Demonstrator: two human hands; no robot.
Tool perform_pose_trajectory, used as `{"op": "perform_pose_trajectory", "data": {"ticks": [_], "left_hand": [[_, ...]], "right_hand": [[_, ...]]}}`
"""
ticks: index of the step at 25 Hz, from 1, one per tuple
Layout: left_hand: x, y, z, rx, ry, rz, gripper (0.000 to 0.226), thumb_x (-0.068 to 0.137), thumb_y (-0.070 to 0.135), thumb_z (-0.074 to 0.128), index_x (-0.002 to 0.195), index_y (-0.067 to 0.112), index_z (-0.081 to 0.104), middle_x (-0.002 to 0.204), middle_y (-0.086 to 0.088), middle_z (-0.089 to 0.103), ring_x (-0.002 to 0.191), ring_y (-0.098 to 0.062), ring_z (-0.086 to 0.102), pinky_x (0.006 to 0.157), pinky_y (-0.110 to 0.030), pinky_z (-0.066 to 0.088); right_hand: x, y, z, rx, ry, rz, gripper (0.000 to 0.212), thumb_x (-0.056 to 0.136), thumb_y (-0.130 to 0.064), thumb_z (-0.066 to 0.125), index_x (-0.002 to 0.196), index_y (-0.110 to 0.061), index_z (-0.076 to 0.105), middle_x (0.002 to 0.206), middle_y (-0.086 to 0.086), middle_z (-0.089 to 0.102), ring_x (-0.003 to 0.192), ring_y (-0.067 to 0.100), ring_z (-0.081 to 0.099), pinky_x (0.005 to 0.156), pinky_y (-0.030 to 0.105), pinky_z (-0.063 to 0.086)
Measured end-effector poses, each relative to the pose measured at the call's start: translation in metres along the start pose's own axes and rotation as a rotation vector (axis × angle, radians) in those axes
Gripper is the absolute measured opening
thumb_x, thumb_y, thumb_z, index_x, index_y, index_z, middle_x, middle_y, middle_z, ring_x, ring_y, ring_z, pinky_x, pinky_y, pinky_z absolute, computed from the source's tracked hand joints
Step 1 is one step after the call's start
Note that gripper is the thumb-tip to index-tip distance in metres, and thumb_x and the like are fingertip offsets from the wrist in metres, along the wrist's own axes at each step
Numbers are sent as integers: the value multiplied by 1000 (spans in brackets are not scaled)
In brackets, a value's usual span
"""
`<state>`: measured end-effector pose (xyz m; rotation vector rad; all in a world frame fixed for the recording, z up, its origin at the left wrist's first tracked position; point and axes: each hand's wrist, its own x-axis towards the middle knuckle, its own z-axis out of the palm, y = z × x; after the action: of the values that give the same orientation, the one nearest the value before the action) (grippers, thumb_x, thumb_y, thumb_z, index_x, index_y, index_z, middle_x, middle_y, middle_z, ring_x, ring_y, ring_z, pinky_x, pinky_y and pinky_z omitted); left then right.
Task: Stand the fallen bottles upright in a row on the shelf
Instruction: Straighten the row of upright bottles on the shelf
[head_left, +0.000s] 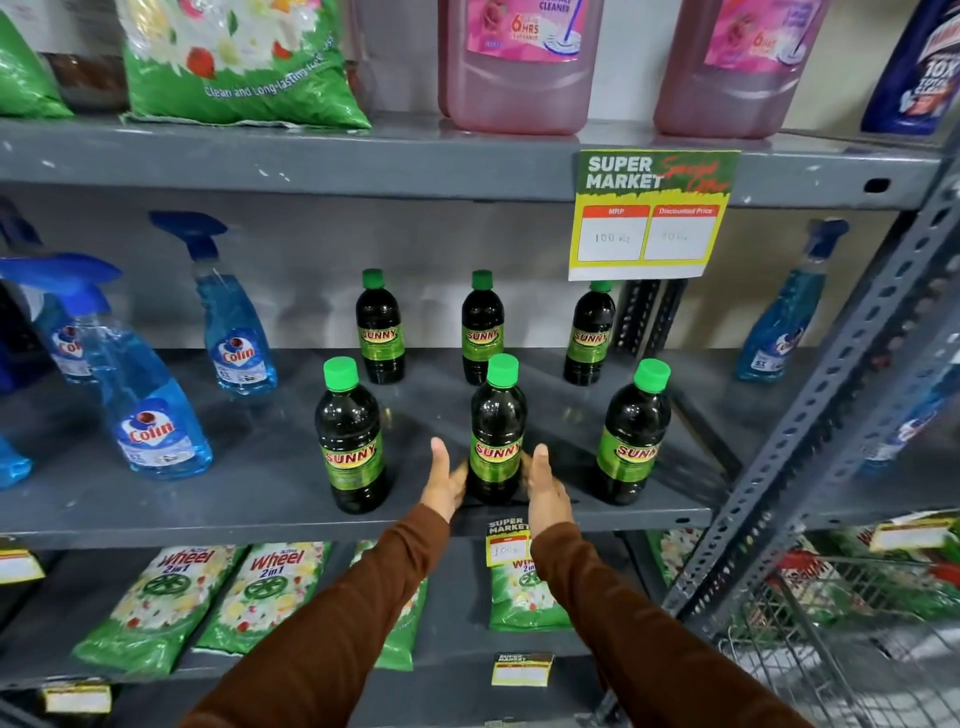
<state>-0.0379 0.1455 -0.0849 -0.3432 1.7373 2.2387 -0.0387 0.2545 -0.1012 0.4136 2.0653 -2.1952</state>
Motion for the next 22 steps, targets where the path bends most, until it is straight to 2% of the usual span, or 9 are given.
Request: {"op": "perform_pose_trajectory", "data": {"ticks": [2, 4, 6, 10, 15, 18, 20, 21, 22], "left_hand": [[6, -2, -3, 47, -21, -18, 84, 83, 57, -15, 143, 8, 18, 155, -11, 16, 144, -23, 14, 120, -34, 5], [8, -1, -6, 123, -62, -59, 92, 77, 64, -15, 144, 10, 16, 155, -10, 13, 145, -21, 11, 121, -36, 2], [8, -1, -5, 214, -70, -64, 86, 80, 58, -21, 144, 13, 14, 156, -10, 11, 145, -21, 8, 121, -36, -1], [3, 1, -2, 190, -87, -52, 83, 82, 54, -21, 144, 10, 15, 156, -10, 12, 145, -21, 9, 119, -34, 0], [5, -1, 1, 178, -35, -49, 83, 83, 54, -19, 144, 9, 15, 156, -10, 13, 145, -21, 9, 119, -34, 0], [7, -5, -3, 166, 35, -78, 95, 76, 73, -7, 144, 10, 15, 156, -8, 11, 145, -22, 6, 121, -37, -3], [16, -24, -12, 147, 104, -12, 122, 53, 95, 12, 144, 15, 18, 156, -6, 12, 145, -21, 6, 121, -43, -4], [12, -28, -12, 170, 163, 39, 124, 49, 97, 20, 143, 17, 25, 155, -7, 18, 144, -22, 12, 121, -45, 2], [4, -27, -5, 197, 299, 127, 108, 60, 90, 25, 136, 15, 39, 149, -11, 34, 139, -24, 27, 119, -44, 14]], "right_hand": [[-3, -1, 1, 23, 34, 33, 94, 68, -82, 35, 130, -13, 50, 140, 11, 48, 125, 23, 47, 106, 32, 32], [-5, -7, -1, 29, 47, 35, 83, 77, -73, 34, 131, -11, 48, 144, 11, 42, 127, 25, 44, 104, 32, 30], [-5, -9, -4, 21, 64, 41, 68, 88, -58, 34, 133, -8, 45, 147, 13, 35, 129, 27, 41, 104, 33, 30], [-5, -9, -4, 103, 54, 65, 86, 77, -70, 42, 134, -6, 41, 147, 13, 36, 129, 28, 43, 110, 40, 32], [-2, -9, -8, 54, 90, 75, 67, 89, -53, 40, 134, -2, 38, 146, 18, 37, 131, 31, 39, 112, 41, 29], [-3, -12, -8, 25, 77, 60, 66, 89, -53, 39, 131, -2, 42, 143, 20, 40, 130, 32, 39, 112, 44, 28], [-4, -13, -8, 37, 72, 61, 61, 91, -50, 39, 130, -2, 45, 141, 19, 42, 129, 32, 40, 112, 43, 28], [-8, -13, -9, 58, 77, 37, 56, 92, -47, 40, 126, -3, 50, 136, 19, 48, 125, 31, 45, 111, 43, 31], [-10, -12, -11, 84, 118, -21, 46, 92, -42, 42, 114, -6, 60, 123, 19, 59, 113, 30, 54, 106, 43, 36]]}}
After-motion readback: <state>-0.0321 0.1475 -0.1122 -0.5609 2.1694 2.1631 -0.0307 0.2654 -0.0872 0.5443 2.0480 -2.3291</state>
